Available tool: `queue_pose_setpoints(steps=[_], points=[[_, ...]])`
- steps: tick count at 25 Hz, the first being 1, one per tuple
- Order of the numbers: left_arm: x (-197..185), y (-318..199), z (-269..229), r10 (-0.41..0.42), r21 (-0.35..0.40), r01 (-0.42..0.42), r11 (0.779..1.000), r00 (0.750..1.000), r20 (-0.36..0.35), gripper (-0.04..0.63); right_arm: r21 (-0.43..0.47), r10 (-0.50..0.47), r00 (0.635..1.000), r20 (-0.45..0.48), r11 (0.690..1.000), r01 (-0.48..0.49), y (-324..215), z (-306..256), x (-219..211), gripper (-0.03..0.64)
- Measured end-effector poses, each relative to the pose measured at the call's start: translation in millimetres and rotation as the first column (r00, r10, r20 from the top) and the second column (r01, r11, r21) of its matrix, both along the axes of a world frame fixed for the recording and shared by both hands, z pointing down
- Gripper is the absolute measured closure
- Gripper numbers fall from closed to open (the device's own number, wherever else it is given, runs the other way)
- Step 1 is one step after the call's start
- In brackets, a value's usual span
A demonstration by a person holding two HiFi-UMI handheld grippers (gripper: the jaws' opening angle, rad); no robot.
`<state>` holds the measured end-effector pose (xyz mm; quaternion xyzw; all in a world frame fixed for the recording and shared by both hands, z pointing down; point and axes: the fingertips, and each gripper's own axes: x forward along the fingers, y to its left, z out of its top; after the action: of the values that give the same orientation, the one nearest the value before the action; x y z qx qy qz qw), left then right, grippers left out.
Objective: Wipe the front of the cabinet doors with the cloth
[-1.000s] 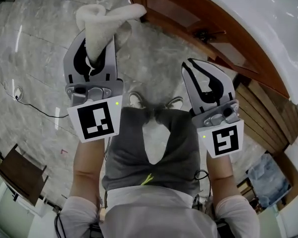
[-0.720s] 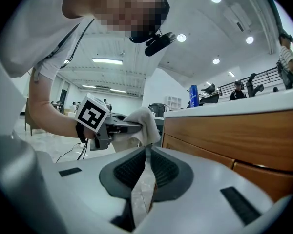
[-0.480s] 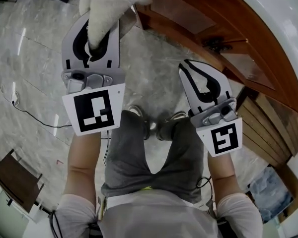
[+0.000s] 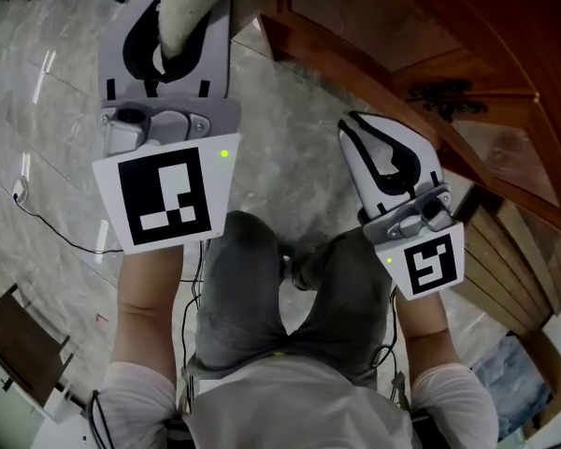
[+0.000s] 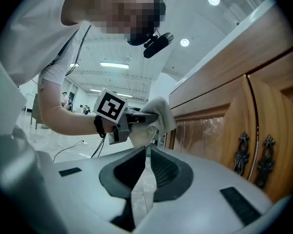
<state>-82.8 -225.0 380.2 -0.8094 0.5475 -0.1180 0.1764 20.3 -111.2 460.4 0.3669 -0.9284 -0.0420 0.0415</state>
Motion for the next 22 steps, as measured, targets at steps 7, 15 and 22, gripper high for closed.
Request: queue_pose_setpoints(steps=[7,15,22], points=[[4.2,-9.7,10.8,0.013,0.068,-0.012,0.998,1.000,-0.008,0.503,0.049,-0.006,1.000,0.027,0.999,0.005,-4.6,33.0,-2.8,0.558],[22.8,-11.5,11.9,0.024,0.142,-0.027,0.990,0.999,0.025,0.503,0.093,0.009,0.997,0.075,0.996,-0.016,-9.4,49.3,4.3,0.558],[37.9,-13.9,4.4,0.051,0.160,-0.052,0.986,0.999,0.007,0.503,0.106,0.013,0.996,0.084,0.994,-0.022,-9.9,53.4,8.2,0.558]])
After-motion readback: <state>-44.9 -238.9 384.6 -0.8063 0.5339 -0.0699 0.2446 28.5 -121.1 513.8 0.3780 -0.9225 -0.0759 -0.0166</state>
